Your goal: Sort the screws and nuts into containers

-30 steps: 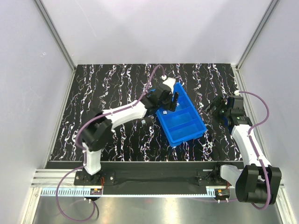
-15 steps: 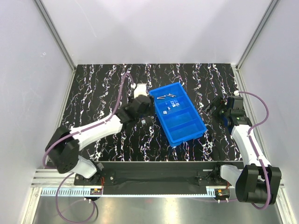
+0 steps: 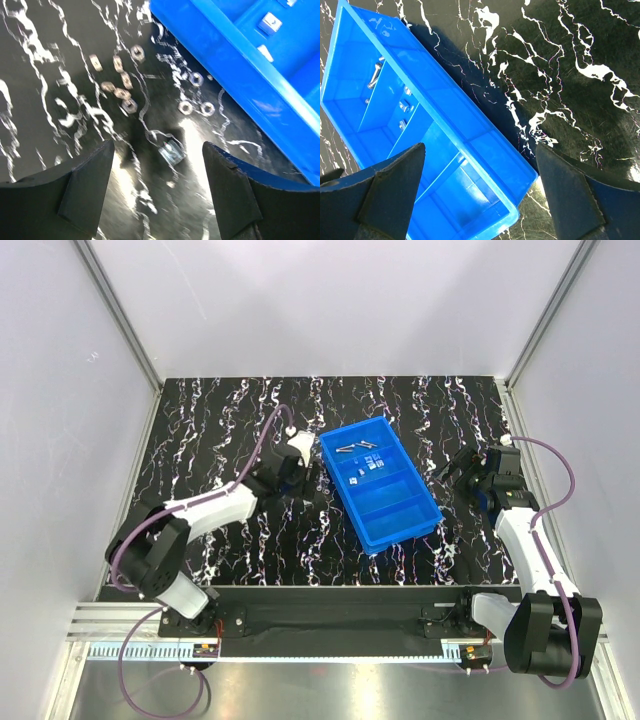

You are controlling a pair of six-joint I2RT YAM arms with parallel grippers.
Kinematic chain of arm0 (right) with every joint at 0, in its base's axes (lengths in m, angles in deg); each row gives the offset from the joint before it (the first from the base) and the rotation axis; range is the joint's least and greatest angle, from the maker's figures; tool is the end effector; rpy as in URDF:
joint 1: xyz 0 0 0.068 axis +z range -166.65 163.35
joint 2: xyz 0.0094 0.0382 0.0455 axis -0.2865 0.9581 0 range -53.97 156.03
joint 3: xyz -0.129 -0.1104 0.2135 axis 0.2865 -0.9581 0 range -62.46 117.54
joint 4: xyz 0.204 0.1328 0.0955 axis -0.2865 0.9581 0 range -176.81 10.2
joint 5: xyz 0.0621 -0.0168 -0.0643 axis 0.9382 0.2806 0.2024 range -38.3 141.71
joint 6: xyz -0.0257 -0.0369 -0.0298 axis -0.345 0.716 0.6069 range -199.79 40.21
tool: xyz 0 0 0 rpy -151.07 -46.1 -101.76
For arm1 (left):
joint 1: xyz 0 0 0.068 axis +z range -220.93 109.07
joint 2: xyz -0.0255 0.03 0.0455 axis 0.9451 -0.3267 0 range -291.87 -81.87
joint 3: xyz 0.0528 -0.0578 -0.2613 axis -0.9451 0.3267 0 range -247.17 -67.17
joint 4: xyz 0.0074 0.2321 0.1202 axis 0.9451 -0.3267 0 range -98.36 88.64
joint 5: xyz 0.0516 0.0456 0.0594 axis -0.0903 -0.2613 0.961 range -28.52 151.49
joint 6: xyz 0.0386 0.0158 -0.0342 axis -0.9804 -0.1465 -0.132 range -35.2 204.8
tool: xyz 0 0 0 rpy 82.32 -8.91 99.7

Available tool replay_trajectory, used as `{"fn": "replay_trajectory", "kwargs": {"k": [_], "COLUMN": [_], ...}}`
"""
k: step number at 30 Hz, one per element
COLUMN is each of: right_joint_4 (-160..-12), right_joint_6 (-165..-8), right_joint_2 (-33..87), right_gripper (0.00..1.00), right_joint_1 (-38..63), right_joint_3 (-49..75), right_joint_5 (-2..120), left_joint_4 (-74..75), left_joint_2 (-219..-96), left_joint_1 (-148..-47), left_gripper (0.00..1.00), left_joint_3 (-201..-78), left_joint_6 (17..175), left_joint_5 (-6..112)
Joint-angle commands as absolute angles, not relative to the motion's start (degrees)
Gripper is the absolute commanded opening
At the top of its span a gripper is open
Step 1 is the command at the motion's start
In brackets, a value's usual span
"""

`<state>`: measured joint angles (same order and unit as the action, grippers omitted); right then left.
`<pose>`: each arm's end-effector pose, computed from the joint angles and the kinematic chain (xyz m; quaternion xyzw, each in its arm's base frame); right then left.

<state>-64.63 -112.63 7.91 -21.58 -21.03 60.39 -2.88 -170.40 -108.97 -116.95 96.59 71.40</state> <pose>0.2262 -0.0142 0.2429 0.2668 0.8739 0.1638 0.3720 0.2600 -0.1955 0.2002 0.1699 0.8886 -0.1053 0.4129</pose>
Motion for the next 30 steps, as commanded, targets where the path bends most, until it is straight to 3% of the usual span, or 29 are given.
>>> {"fn": "replay_trajectory", "kwargs": {"k": [1,9,21,30], "right_joint_4": [-66.2,-65.6,-65.4,-64.8], "right_joint_6": [-111.6,-111.5,-111.6,-111.5], "right_joint_2": [8.0,9.0,9.9,9.7], "right_gripper": [1.0,1.0,1.0,1.0], "right_joint_1": [-21.4,-21.4,-21.4,-21.4], "right_joint_3": [-21.1,-20.2,-19.6,-19.6], "right_joint_5": [60.7,60.1,60.0,59.7], "left_joint_4": [0.9,-4.3,-6.0,-10.4], "left_joint_2": [-173.0,-180.4,-183.0,-183.2], "left_joint_1": [-106.7,-106.6,-106.4,-106.4], "left_gripper": [0.75,0.71,0.68,0.58], "left_joint_3": [-119.3,-122.5,-122.1,-123.4], "left_joint_6": [86.6,78.4,79.3,80.7], "left_joint_5": [59.8,51.6,52.3,53.6]}}
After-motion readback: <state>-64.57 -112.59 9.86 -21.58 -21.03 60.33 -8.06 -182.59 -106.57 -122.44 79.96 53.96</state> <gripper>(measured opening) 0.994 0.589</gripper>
